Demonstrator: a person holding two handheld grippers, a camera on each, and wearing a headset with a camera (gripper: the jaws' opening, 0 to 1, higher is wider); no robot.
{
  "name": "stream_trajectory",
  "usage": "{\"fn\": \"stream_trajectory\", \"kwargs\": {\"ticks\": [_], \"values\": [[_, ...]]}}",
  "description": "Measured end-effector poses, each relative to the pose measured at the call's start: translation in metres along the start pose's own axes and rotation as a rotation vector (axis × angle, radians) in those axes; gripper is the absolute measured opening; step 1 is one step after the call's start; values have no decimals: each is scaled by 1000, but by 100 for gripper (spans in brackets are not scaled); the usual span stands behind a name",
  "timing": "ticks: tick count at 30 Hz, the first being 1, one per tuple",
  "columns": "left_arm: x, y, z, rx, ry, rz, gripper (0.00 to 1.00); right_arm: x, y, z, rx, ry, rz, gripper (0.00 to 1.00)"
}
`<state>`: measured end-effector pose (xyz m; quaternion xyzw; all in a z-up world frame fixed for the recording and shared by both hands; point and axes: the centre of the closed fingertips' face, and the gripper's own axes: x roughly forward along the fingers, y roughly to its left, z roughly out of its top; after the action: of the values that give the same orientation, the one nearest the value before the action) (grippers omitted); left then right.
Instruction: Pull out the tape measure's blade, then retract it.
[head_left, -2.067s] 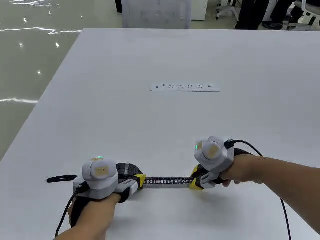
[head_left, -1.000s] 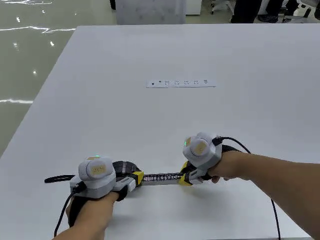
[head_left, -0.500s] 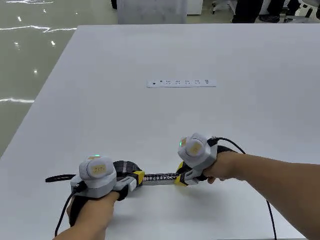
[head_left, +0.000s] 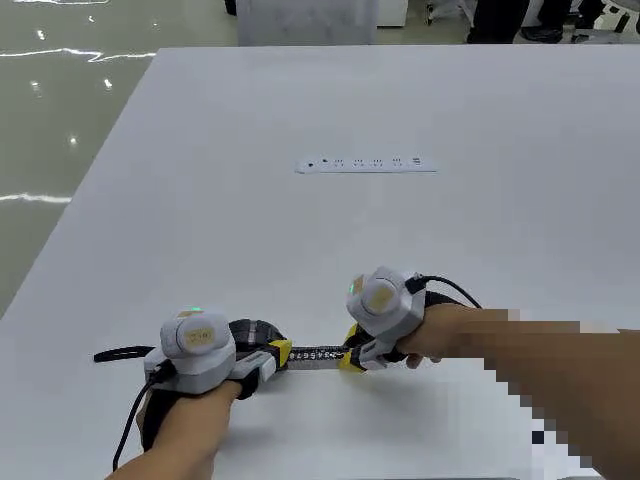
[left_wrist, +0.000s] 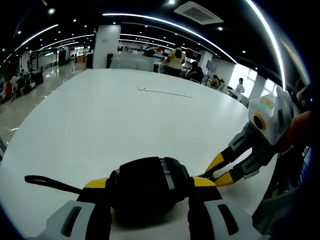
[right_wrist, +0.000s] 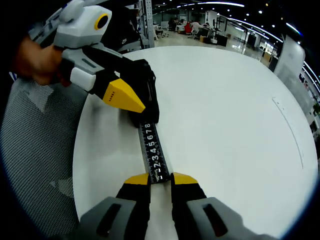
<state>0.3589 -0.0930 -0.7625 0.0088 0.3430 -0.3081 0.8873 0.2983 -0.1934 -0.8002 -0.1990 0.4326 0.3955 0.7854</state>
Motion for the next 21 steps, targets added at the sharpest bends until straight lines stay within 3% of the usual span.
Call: {"fn": "stream_trajectory", "kwargs": {"ticks": [21], "values": [[1, 1, 0, -3, 4, -3, 59, 11, 5, 16, -3, -22, 12, 14]]}}
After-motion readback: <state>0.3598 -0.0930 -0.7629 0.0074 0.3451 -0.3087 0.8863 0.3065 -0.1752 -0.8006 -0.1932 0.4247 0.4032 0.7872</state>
